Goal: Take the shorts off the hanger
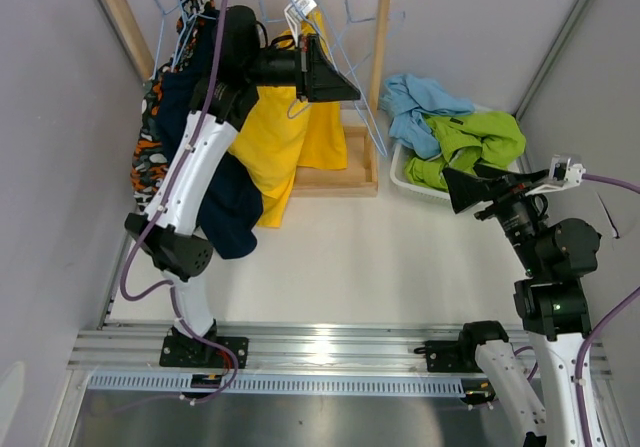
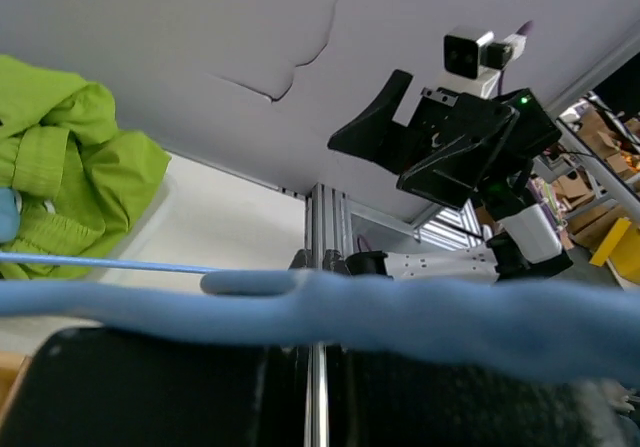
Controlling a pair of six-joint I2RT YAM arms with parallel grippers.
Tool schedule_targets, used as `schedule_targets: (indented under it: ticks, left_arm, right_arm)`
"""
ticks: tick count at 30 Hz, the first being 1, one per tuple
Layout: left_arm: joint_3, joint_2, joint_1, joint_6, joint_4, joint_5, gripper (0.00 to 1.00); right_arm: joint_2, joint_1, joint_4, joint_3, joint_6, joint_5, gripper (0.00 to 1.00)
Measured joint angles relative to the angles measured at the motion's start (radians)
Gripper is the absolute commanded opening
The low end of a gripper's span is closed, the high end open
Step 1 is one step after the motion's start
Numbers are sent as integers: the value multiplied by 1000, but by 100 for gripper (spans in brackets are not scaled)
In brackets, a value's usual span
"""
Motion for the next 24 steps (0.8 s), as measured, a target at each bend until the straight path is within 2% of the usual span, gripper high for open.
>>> schedule_targets:
  ticks: [4,8,13,17,20,24]
  left_arm:
    - [0,31,31,-128,161,51,0]
    - [-3,29,71,-159,193,74,0]
    - [-55,-30,122,-102,106,64,0]
    - [-123,-131,154,-28,-40,29,0]
    - [-181,-215,150,27,-130,4,0]
    - [-211,-290,90,117,-223,-50,0]
  right_arm:
    - [0,0,3,-5,0,-4,100]
    - [0,0,13,-15,0,-12,99]
    - [0,0,24,-28,6,-27,99]
    - [0,0,60,-42,20,-40,99]
    - [3,2,84,-47,34,-54,100]
    - [20,6,123,-45,45,-72,99]
